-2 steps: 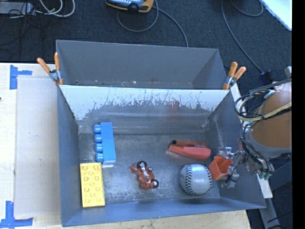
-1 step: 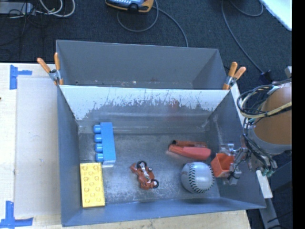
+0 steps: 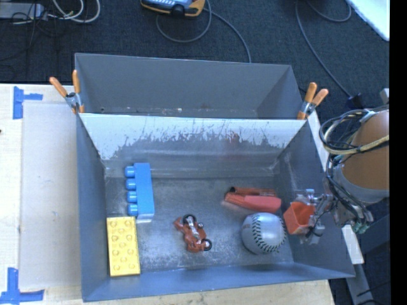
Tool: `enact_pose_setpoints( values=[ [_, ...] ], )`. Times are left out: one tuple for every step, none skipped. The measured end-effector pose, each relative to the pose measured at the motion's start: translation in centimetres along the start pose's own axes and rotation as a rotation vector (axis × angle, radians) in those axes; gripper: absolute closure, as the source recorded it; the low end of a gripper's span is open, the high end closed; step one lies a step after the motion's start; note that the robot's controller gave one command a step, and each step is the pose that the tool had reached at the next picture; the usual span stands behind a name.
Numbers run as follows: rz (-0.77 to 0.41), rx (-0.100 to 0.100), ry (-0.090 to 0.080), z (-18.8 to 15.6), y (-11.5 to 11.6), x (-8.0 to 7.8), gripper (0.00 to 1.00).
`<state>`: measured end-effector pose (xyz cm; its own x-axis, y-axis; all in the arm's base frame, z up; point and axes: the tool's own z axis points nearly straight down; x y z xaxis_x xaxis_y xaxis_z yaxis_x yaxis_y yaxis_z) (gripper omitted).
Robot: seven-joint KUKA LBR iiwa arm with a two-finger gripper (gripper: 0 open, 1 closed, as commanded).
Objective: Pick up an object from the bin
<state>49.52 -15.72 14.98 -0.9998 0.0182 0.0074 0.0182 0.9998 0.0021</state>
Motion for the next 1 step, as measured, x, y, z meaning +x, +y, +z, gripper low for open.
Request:
enact_pose_setpoints(
  values=[
    [0.000,0.000,-0.001,-0.92,0.01,-0.02,1.00]
  ],
)
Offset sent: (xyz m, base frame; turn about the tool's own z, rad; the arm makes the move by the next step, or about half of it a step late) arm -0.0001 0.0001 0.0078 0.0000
